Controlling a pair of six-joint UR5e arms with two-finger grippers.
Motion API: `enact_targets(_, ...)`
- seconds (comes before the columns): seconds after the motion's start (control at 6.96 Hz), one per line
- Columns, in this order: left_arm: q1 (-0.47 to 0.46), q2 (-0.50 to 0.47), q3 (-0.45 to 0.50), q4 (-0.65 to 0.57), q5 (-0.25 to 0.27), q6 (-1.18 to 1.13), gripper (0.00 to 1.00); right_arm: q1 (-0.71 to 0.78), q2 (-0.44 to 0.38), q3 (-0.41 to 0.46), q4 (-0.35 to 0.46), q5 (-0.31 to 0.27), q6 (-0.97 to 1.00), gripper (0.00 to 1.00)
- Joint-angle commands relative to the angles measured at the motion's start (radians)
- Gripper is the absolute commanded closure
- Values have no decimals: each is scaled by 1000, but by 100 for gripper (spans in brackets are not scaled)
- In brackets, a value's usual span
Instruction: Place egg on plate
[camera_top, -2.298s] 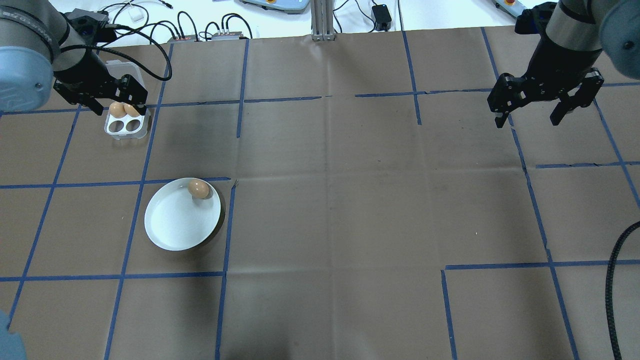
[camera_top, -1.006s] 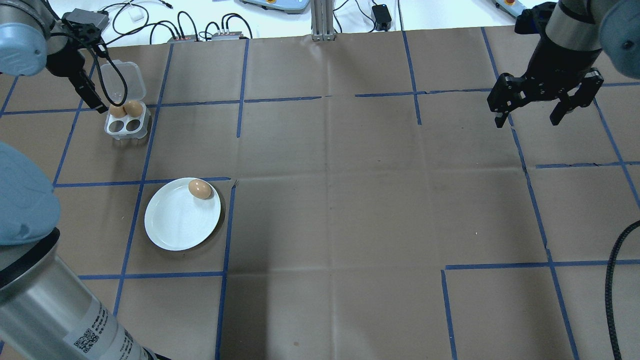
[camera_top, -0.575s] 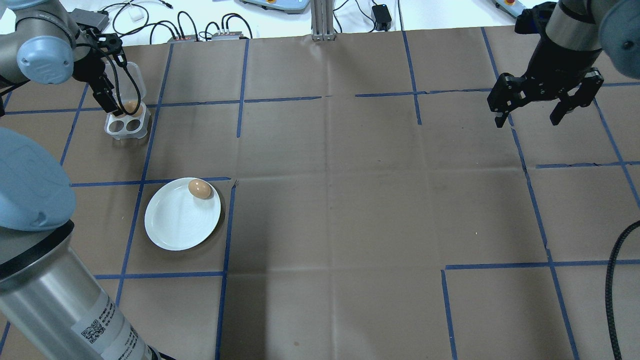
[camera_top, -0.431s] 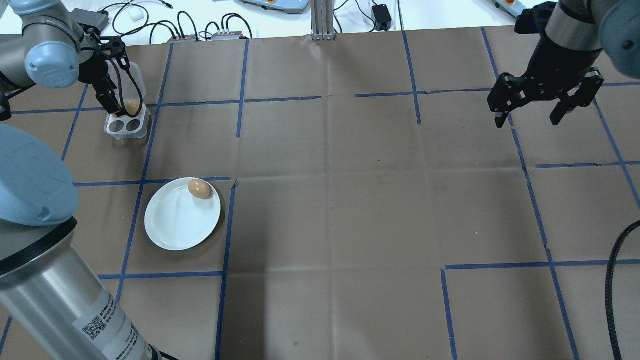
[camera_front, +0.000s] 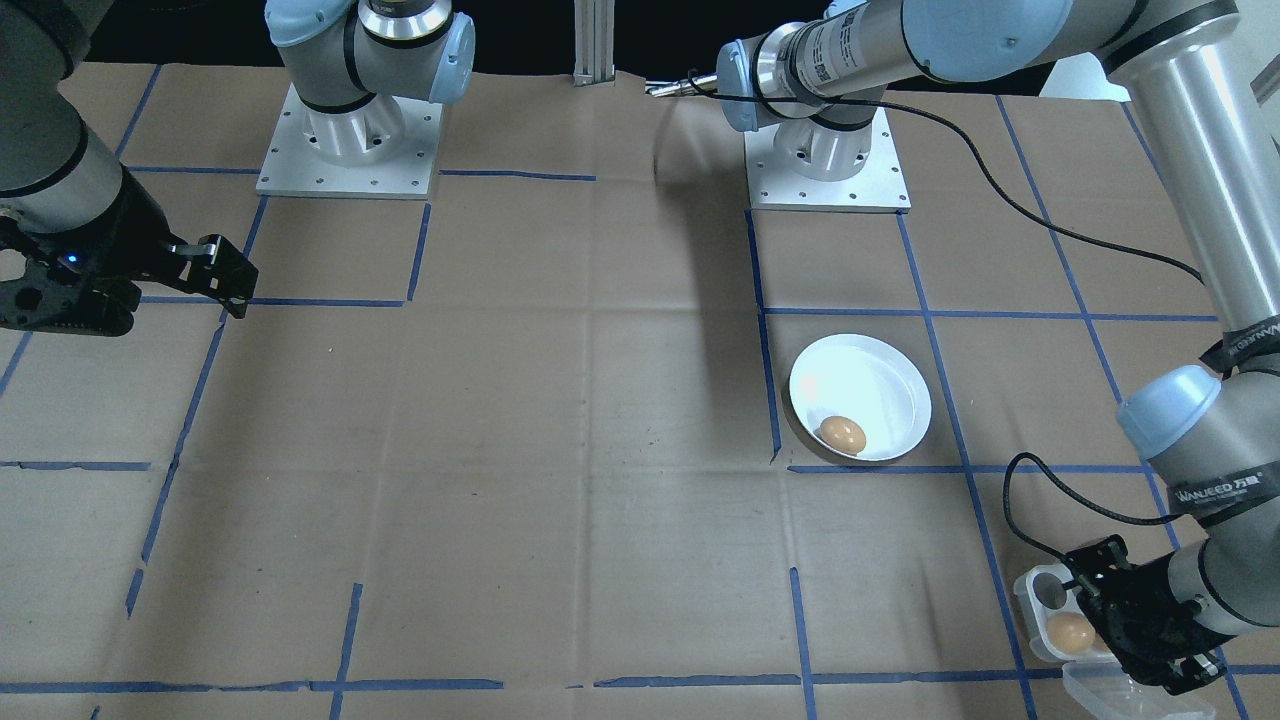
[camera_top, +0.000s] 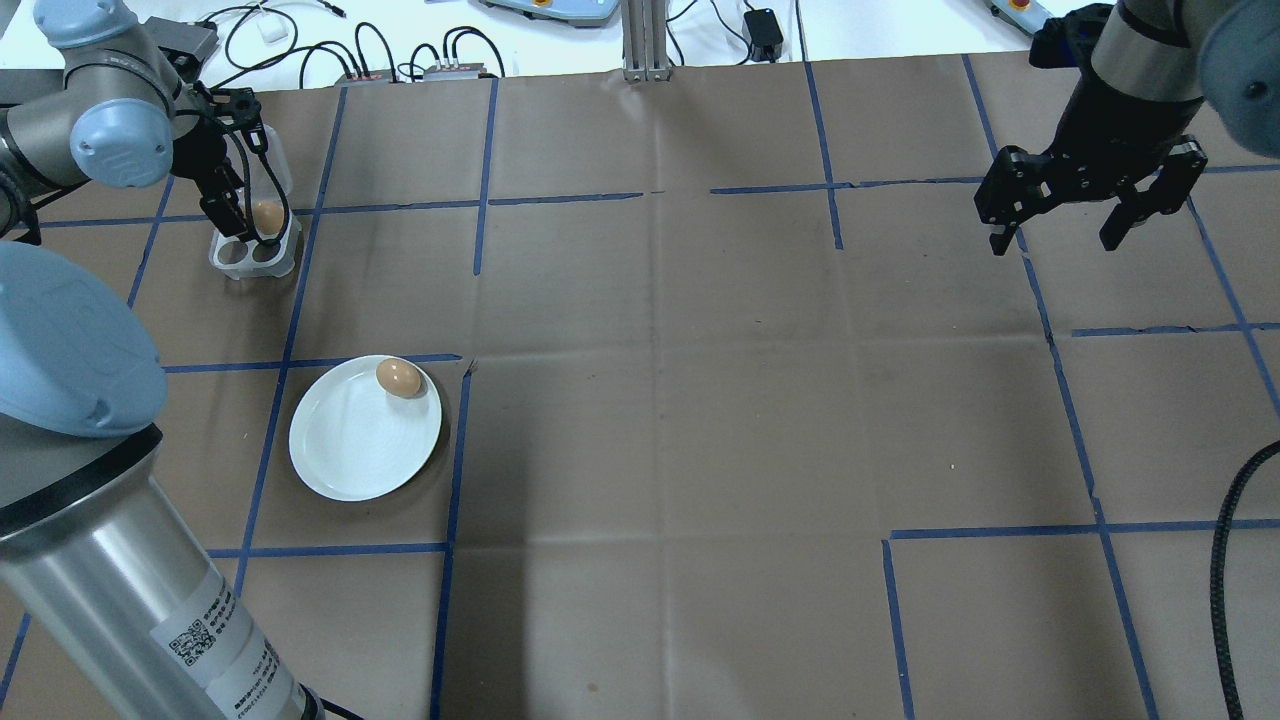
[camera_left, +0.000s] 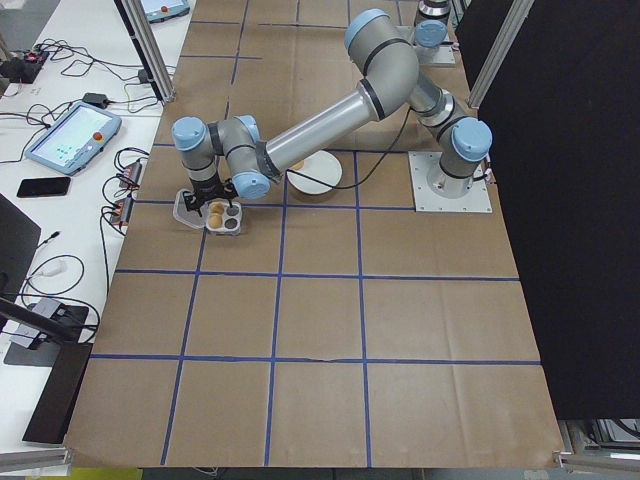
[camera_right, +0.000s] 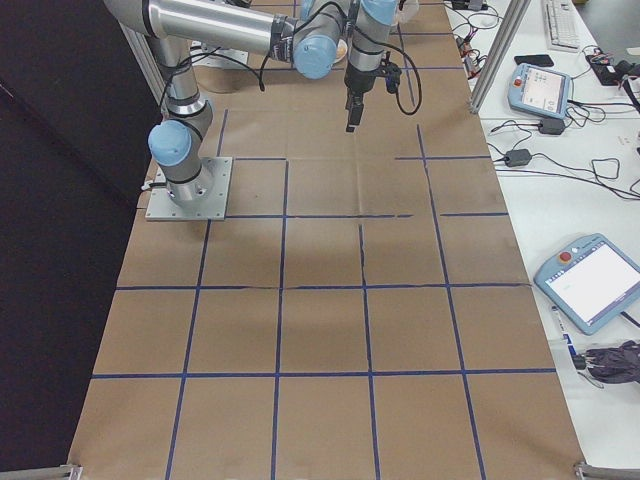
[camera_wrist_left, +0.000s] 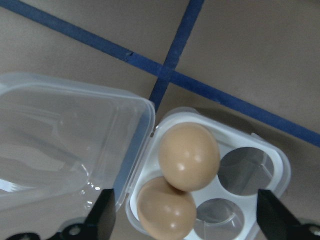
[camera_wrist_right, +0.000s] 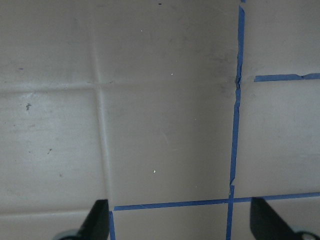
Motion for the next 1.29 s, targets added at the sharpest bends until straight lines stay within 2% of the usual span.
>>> enact_targets(0.0, 5, -10, 2, 3, 1, 19, 1, 0, 0, 0, 0, 0, 0, 0)
enact_targets(0.29, 8, -16, 2, 4, 4, 28, 1, 0, 0, 0, 1, 0, 0, 0)
enact_targets(0.57, 11, -16, 2, 16, 12, 28, 7, 0, 0, 0, 0, 0, 0, 0)
enact_targets(1.15, 9, -14, 0, 24, 18, 27, 31, 0, 0, 0, 0, 0, 0, 0)
